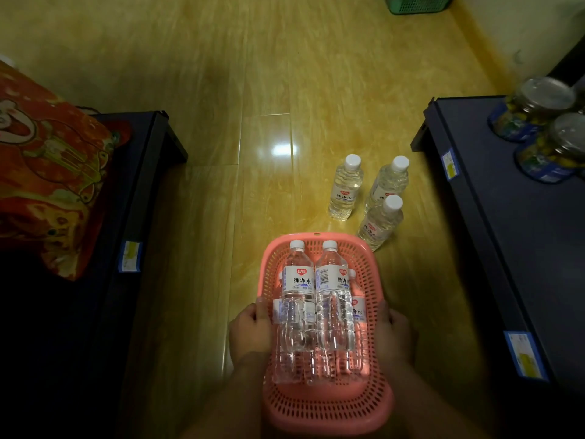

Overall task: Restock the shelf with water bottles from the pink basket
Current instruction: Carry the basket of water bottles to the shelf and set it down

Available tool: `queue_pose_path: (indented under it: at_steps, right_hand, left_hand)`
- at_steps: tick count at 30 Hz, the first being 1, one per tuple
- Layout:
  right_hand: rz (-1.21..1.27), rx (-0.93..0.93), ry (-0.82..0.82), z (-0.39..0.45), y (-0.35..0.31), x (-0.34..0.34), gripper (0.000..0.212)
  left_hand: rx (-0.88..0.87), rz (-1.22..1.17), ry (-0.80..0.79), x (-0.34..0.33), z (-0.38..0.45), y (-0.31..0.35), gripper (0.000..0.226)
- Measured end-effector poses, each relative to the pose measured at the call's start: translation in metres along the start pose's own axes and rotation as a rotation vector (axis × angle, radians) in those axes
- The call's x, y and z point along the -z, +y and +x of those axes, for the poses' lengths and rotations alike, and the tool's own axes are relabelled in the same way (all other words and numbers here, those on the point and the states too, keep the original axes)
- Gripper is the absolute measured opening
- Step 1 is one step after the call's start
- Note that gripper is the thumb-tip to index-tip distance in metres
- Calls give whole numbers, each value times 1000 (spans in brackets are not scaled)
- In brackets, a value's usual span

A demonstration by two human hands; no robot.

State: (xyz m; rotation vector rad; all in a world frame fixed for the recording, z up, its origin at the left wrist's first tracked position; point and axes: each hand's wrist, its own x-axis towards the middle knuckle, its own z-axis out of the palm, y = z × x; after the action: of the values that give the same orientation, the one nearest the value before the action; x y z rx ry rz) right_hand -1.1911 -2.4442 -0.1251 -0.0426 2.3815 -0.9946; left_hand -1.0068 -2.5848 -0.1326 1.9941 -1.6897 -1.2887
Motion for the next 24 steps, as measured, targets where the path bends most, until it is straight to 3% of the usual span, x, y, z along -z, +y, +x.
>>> queue_pose_path:
  at_steps: [2,6,10,16,24]
  right_hand:
    - [6,4,-3,-1,-3,2,53]
    - [12,13,-11,-3,-5,5,52]
    - [26,22,-24,-4,-9,8,50]
    - [32,22,-11,-4,-8,8,47]
    - [164,37,-50,-9,-17,10,45]
  left_hand:
    - [-88,195,-9,4,-1,9,41]
    - [-350,434,158,10,-3,39,45]
    - [-474,471,19,-2,-14,62,54]
    - [-316,351,-80,-25,-21,64,79]
    - [-231,329,-135,-24,-19,64,72]
